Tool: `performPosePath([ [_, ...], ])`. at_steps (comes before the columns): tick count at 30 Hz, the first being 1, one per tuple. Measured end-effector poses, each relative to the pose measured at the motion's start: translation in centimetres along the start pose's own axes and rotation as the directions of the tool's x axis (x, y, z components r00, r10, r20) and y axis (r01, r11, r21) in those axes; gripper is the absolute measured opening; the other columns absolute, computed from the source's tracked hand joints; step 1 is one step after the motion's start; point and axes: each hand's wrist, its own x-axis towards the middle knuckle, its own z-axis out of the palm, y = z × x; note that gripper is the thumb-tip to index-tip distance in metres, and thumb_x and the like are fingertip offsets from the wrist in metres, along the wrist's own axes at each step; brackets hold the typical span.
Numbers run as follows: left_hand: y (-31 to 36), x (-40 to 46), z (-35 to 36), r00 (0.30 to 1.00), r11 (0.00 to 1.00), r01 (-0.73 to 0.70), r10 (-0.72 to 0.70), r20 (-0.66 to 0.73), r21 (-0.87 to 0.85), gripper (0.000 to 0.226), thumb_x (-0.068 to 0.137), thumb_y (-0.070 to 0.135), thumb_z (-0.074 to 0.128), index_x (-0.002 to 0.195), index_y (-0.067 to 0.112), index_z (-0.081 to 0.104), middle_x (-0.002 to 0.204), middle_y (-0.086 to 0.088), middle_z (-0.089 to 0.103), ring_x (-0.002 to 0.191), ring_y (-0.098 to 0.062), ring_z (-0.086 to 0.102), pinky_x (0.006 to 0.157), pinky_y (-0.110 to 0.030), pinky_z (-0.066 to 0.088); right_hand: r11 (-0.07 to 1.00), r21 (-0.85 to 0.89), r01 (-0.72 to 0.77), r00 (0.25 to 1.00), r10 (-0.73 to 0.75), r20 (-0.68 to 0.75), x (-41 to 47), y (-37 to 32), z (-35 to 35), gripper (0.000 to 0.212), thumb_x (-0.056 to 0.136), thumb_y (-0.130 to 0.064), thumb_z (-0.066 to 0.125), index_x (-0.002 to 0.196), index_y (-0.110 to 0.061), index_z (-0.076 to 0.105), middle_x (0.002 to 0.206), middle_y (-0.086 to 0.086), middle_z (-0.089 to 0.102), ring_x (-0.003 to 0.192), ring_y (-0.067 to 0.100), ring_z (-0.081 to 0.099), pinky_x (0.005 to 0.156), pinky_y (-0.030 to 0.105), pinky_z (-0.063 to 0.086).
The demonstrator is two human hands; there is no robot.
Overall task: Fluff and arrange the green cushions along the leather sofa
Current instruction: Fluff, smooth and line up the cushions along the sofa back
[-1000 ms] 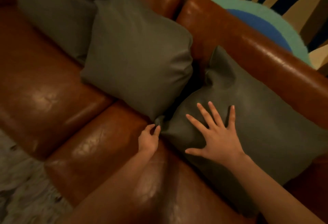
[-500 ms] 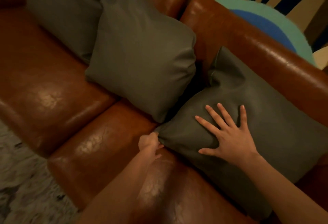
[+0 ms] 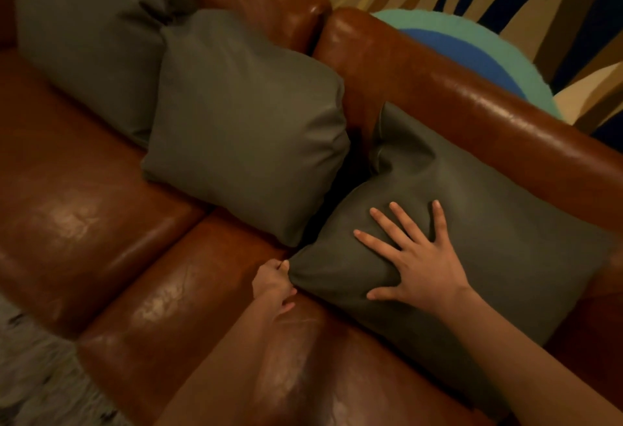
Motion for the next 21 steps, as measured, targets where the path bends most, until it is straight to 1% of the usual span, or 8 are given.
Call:
performPosePath([
  [2,0.8,-0.1,0.1,0.996,0.960,-0.074,0.084,-0.028,0.269,0.033,0.100,0.034,0.038,0.127,0.021,0.053,0.123,-0.015,0.051,0.097,-0.029,0.058,0.084,-0.045,0.053,1.000,0.011,0.002,1.000,-0.002,0.004,-0.1,-0.1,-0.1,0.095,0.058,-0.083,0.031,0.141,-0.038,0.044,0.149,0.005,0.042,0.141,0.027,0.027,0.108,0.072,0.007],
  [4,2.0,-1.0,0.3,0.976,0.813,-0.161,0.214,-0.031,0.559,0.045,0.099,0.045,0.033,0.138,0.024,0.042,0.139,-0.015,0.033,0.121,-0.034,0.042,0.098,-0.043,0.042,1.000,0.021,0.000,1.000,0.000,0.014,-0.3,-0.2,-0.4,0.096,0.058,-0.082,0.031,0.140,-0.037,0.047,0.149,0.005,0.043,0.141,0.027,0.027,0.107,0.073,0.009],
  [6,3.4,-2.6,1.0,0.953,0.714,-0.224,0.301,-0.003,0.664,0.051,0.098,0.052,0.028,0.140,0.025,0.038,0.142,-0.012,0.026,0.128,-0.034,0.031,0.100,-0.045,0.036,0.999,0.047,-0.008,1.000,0.007,0.020,-0.5,-0.5,-0.8,0.095,0.058,-0.082,0.032,0.139,-0.035,0.049,0.149,0.006,0.043,0.140,0.027,0.027,0.107,0.073,0.011],
  [10,5.7,-5.7,2.2,0.848,0.537,-0.434,0.515,0.127,0.723,0.051,0.096,0.055,0.028,0.136,0.026,0.045,0.138,-0.007,0.039,0.127,-0.030,0.036,0.099,-0.045,0.038,0.986,0.138,-0.099,0.995,0.095,0.031,-0.6,-1.2,-2.5,0.089,0.066,-0.081,0.035,0.140,-0.034,0.048,0.150,0.008,0.041,0.141,0.028,0.025,0.106,0.067,0.018],
  [15,9.8,-8.7,1.3,0.586,0.287,-0.681,0.765,0.266,0.674,0.041,0.096,0.050,0.035,0.122,0.026,0.057,0.122,0.001,0.056,0.113,-0.020,0.048,0.091,-0.038,0.044,0.944,0.242,-0.223,0.973,0.232,-0.009,-0.5,-0.9,-5.8,0.073,0.077,-0.070,0.036,0.136,-0.031,0.053,0.145,0.006,0.048,0.139,0.025,0.032,0.110,0.054,0.021],
  [16,11.0,-9.3,0.9,0.531,0.231,-0.701,0.800,0.278,0.675,0.039,0.096,0.049,0.036,0.120,0.027,0.058,0.119,0.003,0.057,0.112,-0.019,0.049,0.089,-0.037,0.045,0.931,0.268,-0.248,0.964,0.265,-0.028,-0.4,-0.7,-6.8,0.070,0.080,-0.067,0.036,0.139,-0.032,0.049,0.148,0.005,0.045,0.141,0.024,0.031,0.115,0.050,0.019],
  [19,15.2,-10.9,-0.4,0.380,0.062,-0.700,0.876,0.297,0.712,0.036,0.096,0.047,0.038,0.120,0.027,0.056,0.119,0.006,0.056,0.113,-0.018,0.047,0.091,-0.037,0.043,0.877,0.410,-0.253,0.951,0.303,-0.062,0.6,-0.4,-9.6,0.065,0.094,-0.052,0.040,0.152,-0.034,0.018,0.161,-0.002,0.013,0.149,0.020,0.006,0.119,0.038,0.003],
  [21,18.1,-11.5,-1.4,0.328,-0.014,-0.660,0.894,0.305,0.751,0.036,0.095,0.045,0.039,0.124,0.028,0.053,0.124,0.005,0.053,0.116,-0.019,0.044,0.094,-0.036,0.039,0.835,0.496,-0.239,0.952,0.301,-0.048,1.4,0.1,-11.5,0.064,0.096,-0.046,0.043,0.153,-0.032,0.016,0.160,-0.005,0.015,0.148,0.017,0.010,0.119,0.033,0.009],
])
